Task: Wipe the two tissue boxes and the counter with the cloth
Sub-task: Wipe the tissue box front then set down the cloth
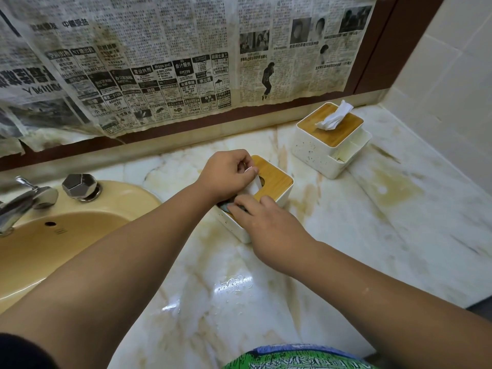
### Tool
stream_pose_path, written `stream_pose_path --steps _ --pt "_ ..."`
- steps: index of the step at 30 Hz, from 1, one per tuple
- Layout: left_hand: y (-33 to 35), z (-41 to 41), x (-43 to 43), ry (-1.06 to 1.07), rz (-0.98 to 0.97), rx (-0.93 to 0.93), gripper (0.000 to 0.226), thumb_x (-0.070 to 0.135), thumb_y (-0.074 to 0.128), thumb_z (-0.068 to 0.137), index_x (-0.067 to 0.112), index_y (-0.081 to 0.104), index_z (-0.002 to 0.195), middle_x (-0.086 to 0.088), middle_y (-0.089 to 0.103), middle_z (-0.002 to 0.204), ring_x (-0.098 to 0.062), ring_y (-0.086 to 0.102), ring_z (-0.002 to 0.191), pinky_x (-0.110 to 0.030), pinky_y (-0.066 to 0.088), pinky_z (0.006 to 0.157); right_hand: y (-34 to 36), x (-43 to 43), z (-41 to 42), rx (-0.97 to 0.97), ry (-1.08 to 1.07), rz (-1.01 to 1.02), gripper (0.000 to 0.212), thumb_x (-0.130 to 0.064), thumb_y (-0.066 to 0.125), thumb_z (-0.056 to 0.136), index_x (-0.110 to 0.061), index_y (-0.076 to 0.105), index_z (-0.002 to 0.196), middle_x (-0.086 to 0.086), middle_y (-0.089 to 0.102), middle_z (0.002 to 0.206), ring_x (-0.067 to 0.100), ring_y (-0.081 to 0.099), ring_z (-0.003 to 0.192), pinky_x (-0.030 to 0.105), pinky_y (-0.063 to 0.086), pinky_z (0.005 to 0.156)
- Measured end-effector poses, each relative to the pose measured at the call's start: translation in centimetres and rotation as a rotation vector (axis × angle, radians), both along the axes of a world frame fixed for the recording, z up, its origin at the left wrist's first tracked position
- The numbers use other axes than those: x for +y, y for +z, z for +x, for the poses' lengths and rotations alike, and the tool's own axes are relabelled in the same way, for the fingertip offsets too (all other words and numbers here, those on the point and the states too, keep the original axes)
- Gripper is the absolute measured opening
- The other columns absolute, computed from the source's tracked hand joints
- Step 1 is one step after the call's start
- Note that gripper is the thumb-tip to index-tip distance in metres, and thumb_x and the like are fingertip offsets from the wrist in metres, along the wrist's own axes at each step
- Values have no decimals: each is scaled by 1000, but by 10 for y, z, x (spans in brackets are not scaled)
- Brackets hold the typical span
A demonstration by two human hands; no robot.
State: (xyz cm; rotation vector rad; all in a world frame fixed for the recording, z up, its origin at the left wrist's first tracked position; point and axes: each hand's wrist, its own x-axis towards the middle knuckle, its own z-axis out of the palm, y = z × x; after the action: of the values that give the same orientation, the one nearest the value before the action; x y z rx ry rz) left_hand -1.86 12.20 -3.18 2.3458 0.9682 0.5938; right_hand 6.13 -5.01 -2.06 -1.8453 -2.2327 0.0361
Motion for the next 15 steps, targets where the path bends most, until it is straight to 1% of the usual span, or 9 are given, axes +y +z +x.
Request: stream_pose_path --steps 3,5,7,9,11,12,15 --pt "0 0 0 -3 3 3 8 28 70 87 22 67 82 11 54 54 -1 52 54 -20 37 56 3 2 0 61 33 -79 67 4 61 69 -14 58 134 5 59 121 26 49 79 29 39 66" --pt "0 0 0 -10 19 6 8 28 69 87 22 67 82 11 54 55 -1 51 53 -21 36 56 6 2 4 73 52 -127 58 4 58 74 -16 59 128 3 56 121 25 48 84 29 35 68" --pt "0 0 0 -18 37 13 8 28 69 87 22 67 83 11 54 55 -1 51 53 -21 37 56 10 0 9 75 39 -176 44 0 53 81 -19 57 121 1 53 120 24 48 89 31 33 66" --pt "0 0 0 -19 45 18 8 29 69 87 21 68 84 10 55 55 -1 51 53 -21 37 55 15 -2 13 64 17 -241 36 -5 49 86 -20 54 118 0 49 119 25 50 94 36 39 66" --pt "0 0 0 -17 45 17 8 29 69 87 21 68 85 10 55 55 -1 52 54 -21 36 55 22 -3 13 28 11 -294 34 -7 48 88 -19 52 119 1 47 120 27 52 97 40 45 70" --pt "0 0 0 -16 45 16 8 29 69 87 21 68 85 11 54 55 -1 52 54 -20 36 55 24 -2 11 -1 10 -314 34 -7 48 89 -18 52 120 2 47 122 28 53 98 38 43 69" --pt "0 0 -2 -8 41 22 7 28 69 87 21 68 84 11 54 55 0 52 55 -20 36 55 31 8 2 -54 -21 -335 30 -8 48 91 -14 51 121 6 46 125 29 55 101 33 30 65"
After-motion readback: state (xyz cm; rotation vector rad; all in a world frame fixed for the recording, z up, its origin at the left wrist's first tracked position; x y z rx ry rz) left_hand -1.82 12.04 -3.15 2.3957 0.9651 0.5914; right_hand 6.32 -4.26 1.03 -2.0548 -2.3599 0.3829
